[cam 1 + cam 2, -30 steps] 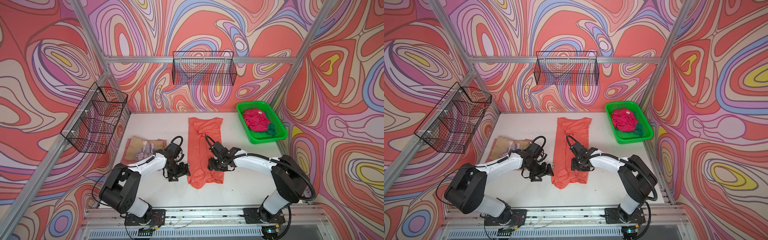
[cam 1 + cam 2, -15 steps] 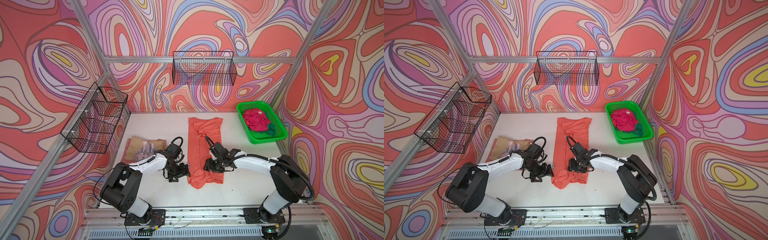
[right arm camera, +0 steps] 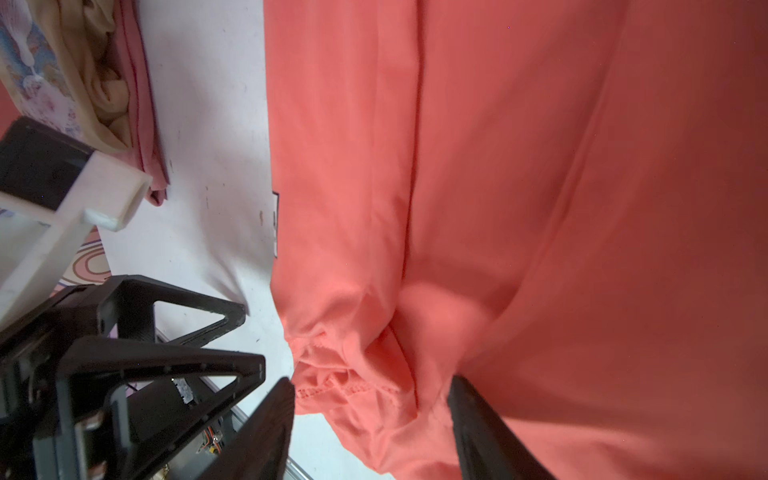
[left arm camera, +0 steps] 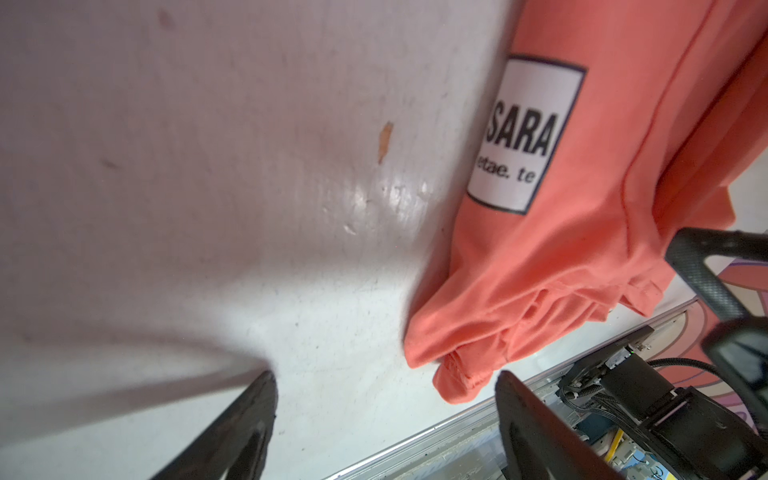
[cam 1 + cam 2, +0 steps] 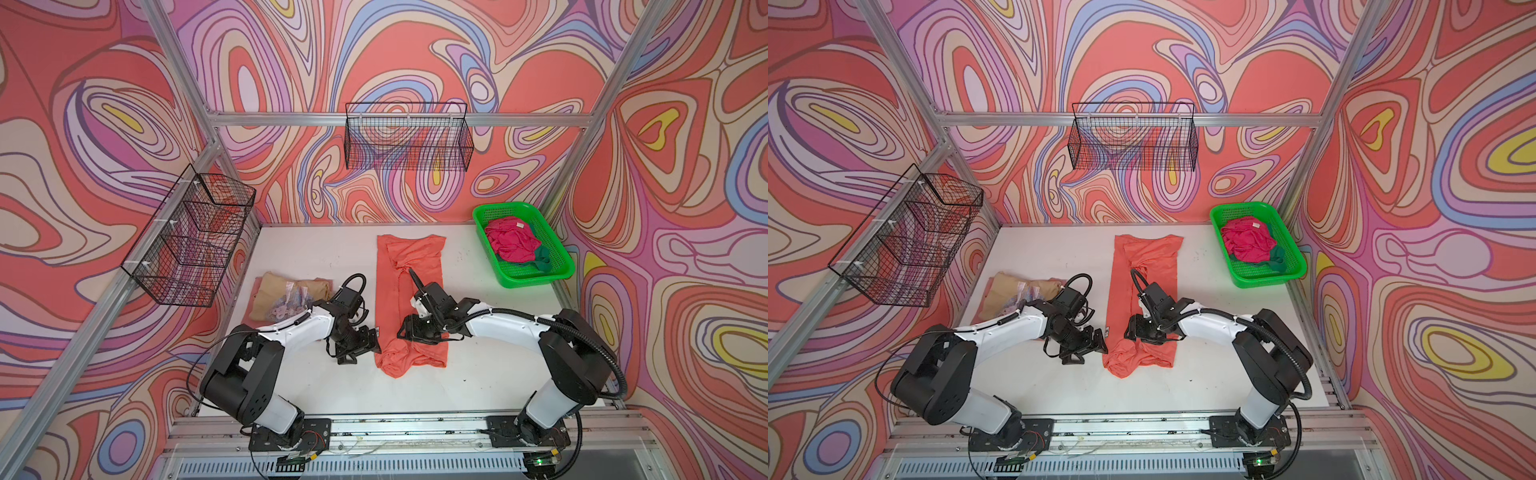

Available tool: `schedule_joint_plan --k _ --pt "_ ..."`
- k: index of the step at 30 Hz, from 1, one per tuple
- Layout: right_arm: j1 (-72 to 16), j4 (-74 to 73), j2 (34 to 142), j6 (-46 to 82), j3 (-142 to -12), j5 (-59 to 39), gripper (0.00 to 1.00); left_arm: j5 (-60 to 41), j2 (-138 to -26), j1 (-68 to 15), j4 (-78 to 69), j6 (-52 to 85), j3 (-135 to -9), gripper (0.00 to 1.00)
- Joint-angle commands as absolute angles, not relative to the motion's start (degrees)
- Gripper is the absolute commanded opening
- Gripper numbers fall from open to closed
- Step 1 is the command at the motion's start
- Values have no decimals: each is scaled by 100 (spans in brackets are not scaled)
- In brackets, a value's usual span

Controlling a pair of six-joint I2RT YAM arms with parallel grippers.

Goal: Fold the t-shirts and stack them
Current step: 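Lift the near end of the coral strip with both grippers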

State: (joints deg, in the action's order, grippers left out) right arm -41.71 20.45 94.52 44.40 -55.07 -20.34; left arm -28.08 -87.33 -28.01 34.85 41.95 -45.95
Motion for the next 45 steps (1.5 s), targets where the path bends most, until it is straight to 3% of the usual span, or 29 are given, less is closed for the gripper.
schedule_joint_plan --k 1,9,15,32,45 --pt "-4197 2438 8840 4513 -5569 -1618 64 -2769 -8715 -2764 3543 4109 -4535 85" --pt "-4089 3811 7537 4839 -4946 -614 63 -2944 -8743 -2773 3516 4233 -4544 81" --pt "-4088 3994 6931 5105 -4177 -727 61 -2952 -8838 -2920 3534 4337 -4610 77" --pt "-4087 2796 7585 5177 -3475 -1072 50 -2847 -9626 -3407 3468 4491 -4933 65" --pt "-4083 2600 7852 5103 -3383 -1125 32 -2887 -10063 -3577 3357 4535 -5112 49"
